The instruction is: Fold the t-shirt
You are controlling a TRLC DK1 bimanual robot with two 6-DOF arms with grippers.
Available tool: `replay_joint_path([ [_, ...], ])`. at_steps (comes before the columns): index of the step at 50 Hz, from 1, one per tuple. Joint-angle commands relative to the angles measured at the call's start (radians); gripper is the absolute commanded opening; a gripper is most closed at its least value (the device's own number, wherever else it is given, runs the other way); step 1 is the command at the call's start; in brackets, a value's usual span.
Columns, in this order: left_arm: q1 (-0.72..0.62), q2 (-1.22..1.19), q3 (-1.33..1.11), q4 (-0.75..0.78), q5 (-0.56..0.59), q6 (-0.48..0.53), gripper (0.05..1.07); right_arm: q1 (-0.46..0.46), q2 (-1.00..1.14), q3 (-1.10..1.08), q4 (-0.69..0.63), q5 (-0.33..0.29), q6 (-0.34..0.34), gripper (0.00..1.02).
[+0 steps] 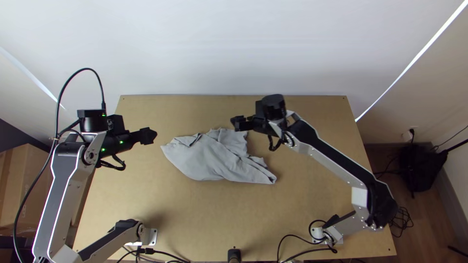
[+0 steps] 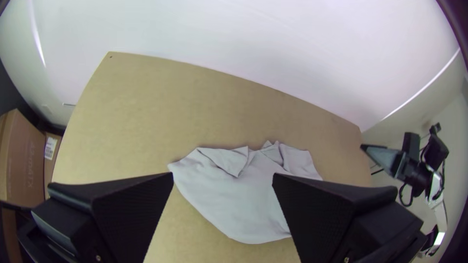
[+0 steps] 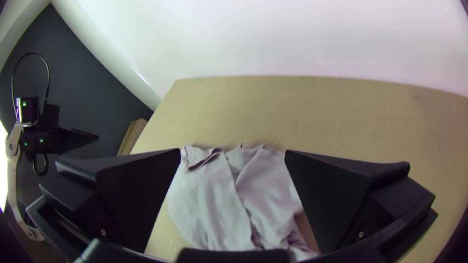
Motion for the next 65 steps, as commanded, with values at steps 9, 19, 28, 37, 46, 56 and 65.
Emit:
replay_joint_path([
  [9, 0.077, -0.013, -0.049, -0.022, 0.069, -0.032, 1.03, 0.102, 0.206, 0.131, -0.089, -0.077, 0.232, 0.95],
  [19, 0.147, -0.024, -0.054, -0.022, 0.101, -0.012, 1.03, 0.122, 0.349, 0.210, -0.138, -0.093, 0.258, 0.96],
  [28, 0.190, -0.026, -0.060, -0.024, 0.101, 0.010, 1.03, 0.134, 0.428, 0.237, -0.142, -0.118, 0.258, 0.96],
  [37, 0.205, -0.029, -0.082, -0.025, 0.101, 0.011, 1.03, 0.140, 0.467, 0.266, -0.142, -0.133, 0.256, 0.92],
  [46, 0.207, -0.032, -0.105, -0.025, 0.102, 0.010, 1.03, 0.165, 0.459, 0.285, -0.199, -0.224, 0.247, 0.89],
  [56, 0.207, -0.047, -0.128, -0.025, 0.101, 0.010, 1.03, 0.179, 0.482, 0.303, -0.259, -0.233, 0.247, 0.72],
  [65, 0.207, -0.069, -0.151, -0.025, 0.101, 0.023, 1.03, 0.197, 0.462, 0.323, -0.253, -0.185, 0.255, 0.02],
])
